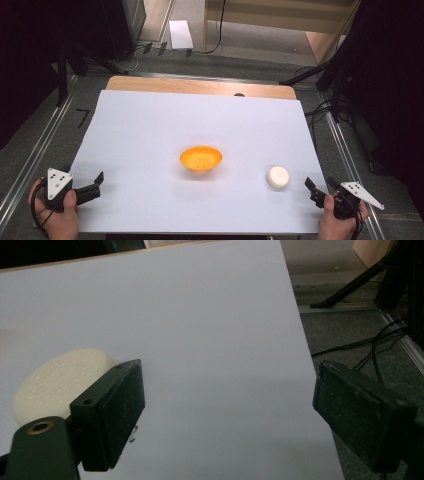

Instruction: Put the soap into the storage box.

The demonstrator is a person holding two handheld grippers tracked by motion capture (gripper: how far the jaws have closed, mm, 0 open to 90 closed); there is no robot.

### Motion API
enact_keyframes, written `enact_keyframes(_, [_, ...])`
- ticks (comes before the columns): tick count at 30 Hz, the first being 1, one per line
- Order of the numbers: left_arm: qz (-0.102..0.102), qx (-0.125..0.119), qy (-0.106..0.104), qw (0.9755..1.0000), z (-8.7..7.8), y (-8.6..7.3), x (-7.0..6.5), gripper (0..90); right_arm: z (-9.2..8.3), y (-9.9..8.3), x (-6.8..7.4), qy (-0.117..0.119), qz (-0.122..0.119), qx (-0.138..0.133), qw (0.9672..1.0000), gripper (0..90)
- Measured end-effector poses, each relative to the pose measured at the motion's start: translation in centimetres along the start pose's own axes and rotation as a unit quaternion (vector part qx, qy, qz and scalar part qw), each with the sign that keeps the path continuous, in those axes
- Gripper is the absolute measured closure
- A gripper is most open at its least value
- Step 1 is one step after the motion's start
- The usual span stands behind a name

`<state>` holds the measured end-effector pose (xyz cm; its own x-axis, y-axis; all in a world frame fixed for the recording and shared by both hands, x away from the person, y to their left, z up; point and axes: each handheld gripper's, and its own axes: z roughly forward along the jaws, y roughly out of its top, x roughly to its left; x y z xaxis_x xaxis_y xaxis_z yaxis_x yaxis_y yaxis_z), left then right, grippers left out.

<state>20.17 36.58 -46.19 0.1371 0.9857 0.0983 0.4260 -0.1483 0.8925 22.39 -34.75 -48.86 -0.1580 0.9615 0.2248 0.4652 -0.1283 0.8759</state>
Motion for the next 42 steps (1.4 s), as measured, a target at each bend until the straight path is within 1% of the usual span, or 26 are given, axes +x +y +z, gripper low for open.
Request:
enact_keyframes(4, [0.001,-0.002,0.0,1.0,0.0,0.0,0.0,0.0,0.3,0.2,0.0,0.027,-0.003,0.023,0.9994,15.3])
enact_keyframes(7, [0.001,-0.001,-0.001,1.0,0.0,0.0,0.0,0.0,0.3,0.2,-0.1,0.038,-0.001,0.026,0.999,15.3])
enact_keyframes(9, [0.001,0.0,-0.001,1.0,0.0,0.0,0.0,0.0,0.3,0.3,0.0,0.037,-0.002,0.033,0.9988,15.3])
enact_keyframes(12, [0.003,0.001,-0.001,1.0,0.1,0.0,0.0,0.0,0.5,0.4,0.3,0.035,-0.02,0.051,0.9979,15.4])
enact_keyframes(15, [0.002,0.002,-0.002,1.0,0.1,0.0,0.0,0.0,0.7,0.7,0.6,0.04,-0.039,0.072,0.9959,15.7])
enact_keyframes(17, [0.002,0.003,-0.002,1.0,0.1,0.0,0.0,0.0,0.7,0.8,0.7,0.042,-0.04,0.075,0.9955,15.7])
enact_keyframes(18, [0.001,0.003,-0.003,1.0,0.1,0.0,0.0,0.0,0.7,1.2,0.7,0.059,-0.043,0.083,0.9939,15.2])
enact_keyframes(21, [0.003,0.005,-0.004,1.0,0.1,0.0,0.0,0.0,0.7,1.8,0.9,0.065,-0.048,0.1,0.9917,15.0])
enact_keyframes(22, [0.003,0.005,-0.004,1.0,0.1,0.0,0.0,0.0,0.7,1.8,0.9,0.065,-0.048,0.1,0.9917,15.0])
enact_keyframes(23, [0.004,0.006,-0.004,1.0,0.1,0.1,-0.1,0.0,0.7,2.2,1.2,0.064,-0.048,0.116,0.9901,15.0])
enact_keyframes(24, [0.004,0.006,-0.004,1.0,0.1,0.1,-0.1,0.0,0.7,2.2,1.2,0.064,-0.048,0.116,0.9901,15.0])
enact_keyframes(25, [0.006,0.007,-0.003,1.0,0.2,0.1,-0.1,0.0,0.8,2.7,1.6,0.063,-0.056,0.134,0.9874,15.1])
enact_keyframes(26, [0.006,0.007,-0.003,1.0,0.2,0.1,-0.1,0.0,0.8,2.7,1.6,0.063,-0.056,0.134,0.9874,15.1])
enact_keyframes(27, [0.006,0.007,-0.003,0.9999,0.2,0.1,-0.1,0.0,0.8,2.8,1.8,0.059,-0.059,0.142,0.9864,15.1])
enact_keyframes(28, [0.008,0.01,-0.003,0.9999,0.2,0.1,-0.1,0.0,1.0,3.2,2.2,0.057,-0.07,0.157,0.9836,15.0])
enact_keyframes(29, [0.008,0.01,-0.003,0.9999,0.2,0.1,-0.1,0.0,1.0,3.2,2.2,0.057,-0.07,0.157,0.9836,15.0])
enact_keyframes(30, [0.009,0.011,-0.004,0.9999,0.2,0.1,-0.1,0.0,1.2,3.4,2.5,0.062,-0.077,0.174,0.9799,14.3])
enact_keyframes(31, [0.009,0.011,-0.004,0.9999,0.2,0.1,-0.1,0.0,1.2,3.4,2.5,0.062,-0.077,0.174,0.9799,14.3])
enact_keyframes(32, [0.009,0.011,-0.004,0.9999,0.2,0.1,-0.1,0.0,1.4,3.6,2.7,0.067,-0.085,0.195,0.9749,14.2])
enact_keyframes(35, [0.007,0.006,-0.006,0.9999,0.1,0.0,-0.1,0.0,1.5,3.9,3.2,0.075,-0.102,0.213,0.9689,13.1])
enact_keyframes(37, [0.004,0.01,-0.012,0.9999,0.2,0.1,0.0,0.0,1.6,4.2,3.6,0.081,-0.113,0.217,0.9662,13.0])
enact_keyframes(38, [0.004,0.01,-0.012,0.9999,0.2,0.1,0.0,0.0,1.6,4.2,3.6,0.081,-0.113,0.217,0.9662,13.0])
enact_keyframes(39, [-0.004,0.014,-0.018,0.9997,0.3,0.1,0.3,0.0,1.9,4.4,4.0,0.087,-0.123,0.224,0.9629,10.6])
enact_keyframes(40, [-0.009,0.014,-0.019,0.9997,0.3,0.1,0.4,0.0,1.9,4.5,4.2,0.088,-0.126,0.229,0.9612,9.5])
enact_keyframes(41, [-0.009,0.014,-0.019,0.9997,0.3,0.1,0.4,0.0,1.9,4.5,4.2,0.088,-0.126,0.229,0.9612,9.5])
enact_keyframes(42, [-0.013,0.01,-0.021,0.9996,0.2,0.0,0.5,0.0,2.4,4.6,4.8,0.096,-0.138,0.242,0.9558,7.3])
